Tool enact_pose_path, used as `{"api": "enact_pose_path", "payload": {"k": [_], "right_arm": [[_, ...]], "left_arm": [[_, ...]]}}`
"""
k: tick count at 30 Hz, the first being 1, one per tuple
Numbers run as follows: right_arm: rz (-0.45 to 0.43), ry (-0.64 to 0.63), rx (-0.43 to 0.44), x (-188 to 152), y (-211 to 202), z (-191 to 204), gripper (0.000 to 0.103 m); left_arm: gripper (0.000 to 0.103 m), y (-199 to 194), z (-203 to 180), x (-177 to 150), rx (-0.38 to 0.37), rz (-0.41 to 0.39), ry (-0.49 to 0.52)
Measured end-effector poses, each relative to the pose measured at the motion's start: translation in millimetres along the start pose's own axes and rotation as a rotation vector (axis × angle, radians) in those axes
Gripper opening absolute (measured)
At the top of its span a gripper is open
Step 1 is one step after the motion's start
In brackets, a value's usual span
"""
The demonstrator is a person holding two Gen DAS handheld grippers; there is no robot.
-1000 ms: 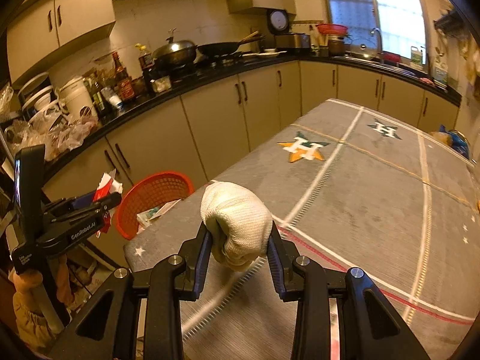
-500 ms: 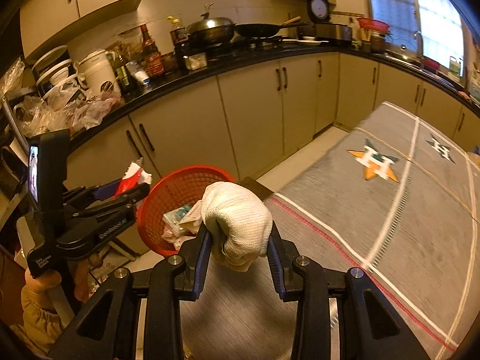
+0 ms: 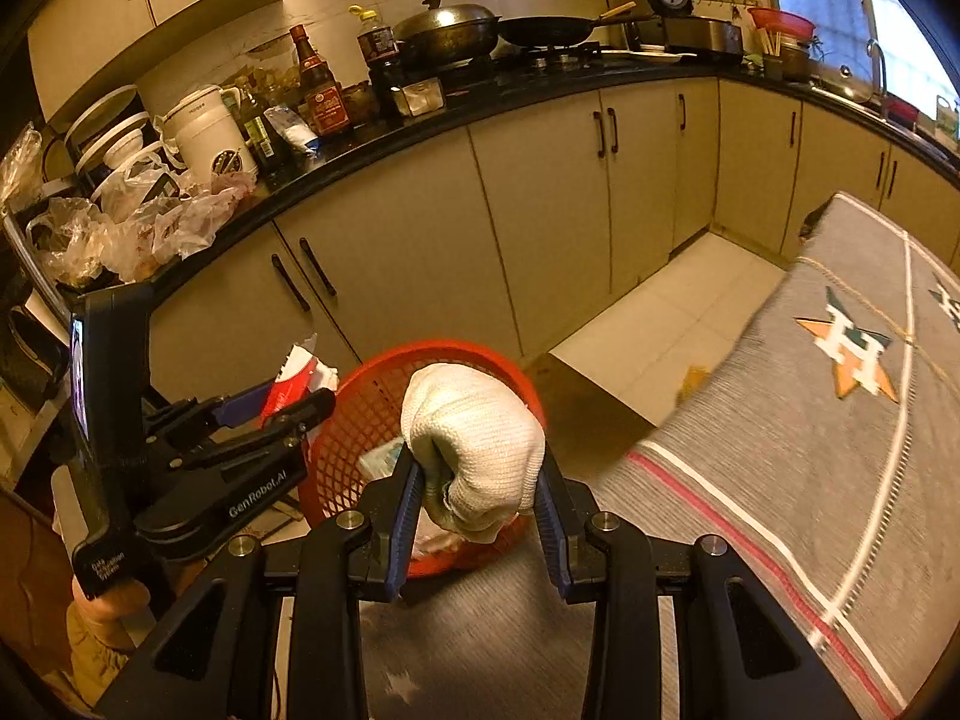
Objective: Collect trash
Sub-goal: 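Lower both tools into the red wastebasket and open them to drop the box and cloth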
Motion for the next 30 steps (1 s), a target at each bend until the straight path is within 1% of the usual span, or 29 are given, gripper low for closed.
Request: {"api": "enact_pose_path", "payload": {"k": [10,20,30], "right_arm": [[-0.002,0.034,0.040,9,33,2,0.039],[0.028,0.121,0.088,8,70,-15,0.040],[0.030,0.176,0.124,7,79,-27,0.040]], "left_arm": [[0.039,12,5,3,-0.010,0.014,-0.017],[0.039,27,6,1,-0.014,0.039,-0.027],[0.039,40,-2,-2,-0.016,0.061,-0.020]]}}
Point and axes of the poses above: each gripper's, at about its wrist camera, not at the fingertips, and y roughly the way its jaws point, z to its left, x to its top, the point moved 7 cm from there along y, roughly the way its jaws point, and after that the axes turned 10 degrees about x, right-handed, at the moved point
